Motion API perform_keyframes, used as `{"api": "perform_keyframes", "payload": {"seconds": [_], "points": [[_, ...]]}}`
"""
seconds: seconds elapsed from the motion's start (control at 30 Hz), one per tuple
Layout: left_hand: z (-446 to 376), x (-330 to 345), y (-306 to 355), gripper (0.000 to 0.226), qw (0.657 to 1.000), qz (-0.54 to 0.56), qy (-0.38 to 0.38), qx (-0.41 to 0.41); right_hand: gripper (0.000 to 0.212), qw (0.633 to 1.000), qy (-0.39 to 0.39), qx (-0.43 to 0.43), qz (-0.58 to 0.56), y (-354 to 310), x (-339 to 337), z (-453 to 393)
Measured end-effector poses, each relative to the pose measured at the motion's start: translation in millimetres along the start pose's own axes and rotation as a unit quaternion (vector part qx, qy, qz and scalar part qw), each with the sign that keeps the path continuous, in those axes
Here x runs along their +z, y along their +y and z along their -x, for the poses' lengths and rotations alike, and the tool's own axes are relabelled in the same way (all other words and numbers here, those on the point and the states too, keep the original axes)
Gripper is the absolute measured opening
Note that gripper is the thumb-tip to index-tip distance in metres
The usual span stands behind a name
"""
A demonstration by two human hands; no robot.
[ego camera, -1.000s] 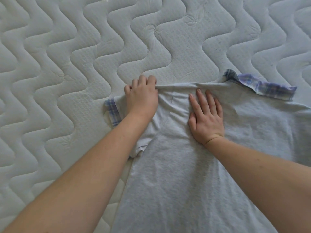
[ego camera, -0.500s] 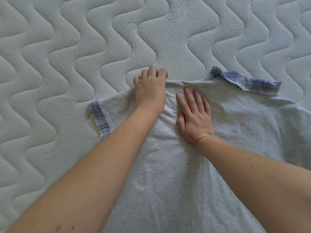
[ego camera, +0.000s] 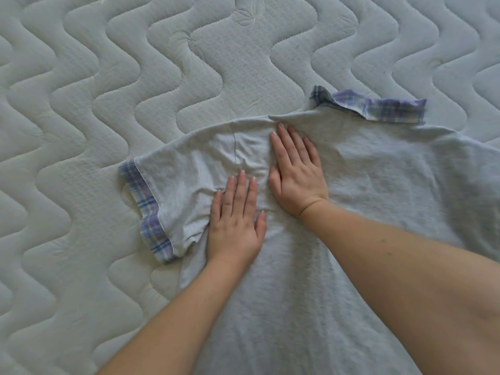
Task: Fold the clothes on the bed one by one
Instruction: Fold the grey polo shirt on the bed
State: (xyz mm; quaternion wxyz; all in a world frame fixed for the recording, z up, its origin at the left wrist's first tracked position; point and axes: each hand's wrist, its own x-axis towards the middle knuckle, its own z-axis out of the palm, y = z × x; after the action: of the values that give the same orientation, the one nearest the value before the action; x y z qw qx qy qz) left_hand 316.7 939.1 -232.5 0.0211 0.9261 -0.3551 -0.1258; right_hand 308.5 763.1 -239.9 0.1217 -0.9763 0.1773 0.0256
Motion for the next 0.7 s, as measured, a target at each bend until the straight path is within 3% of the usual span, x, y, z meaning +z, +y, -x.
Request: {"api": "perform_keyframes", "payload": {"seconds": [0.17,0.3,0.43,0.53,0.63,0.7], "points": [[1,-17,7,0.067,0.997,-0.064,-0.03,-0.017,0.065,0.998,-0.051,0.015,0.015,-5,-15,0],[4,-34,42,0.06,0.999,-0.025,-0.003,-0.038,0.066,0.995,-0.068,-0.003,-0.078,14,-44,17],[2,-31,123,0.059,0.998,0.034,-0.001,0.061,0.066,0.994,-0.007,0.103,-0.028,91,-63,79],[-6,-19,188,0.06,0.991,0.035,-0.026,0.129,0.064,0.983,-0.05,0.175,0.005,152,-68,131],[-19,-5,244,0.06,0.984,0.024,-0.041,0.172,0.062,0.98,-0.07,0.184,0.012,195,-74,171],[-29,3,274,0.06,0.981,0.03,-0.047,0.185,0.059,0.985,-0.033,0.167,0.021,212,-79,190]]}}
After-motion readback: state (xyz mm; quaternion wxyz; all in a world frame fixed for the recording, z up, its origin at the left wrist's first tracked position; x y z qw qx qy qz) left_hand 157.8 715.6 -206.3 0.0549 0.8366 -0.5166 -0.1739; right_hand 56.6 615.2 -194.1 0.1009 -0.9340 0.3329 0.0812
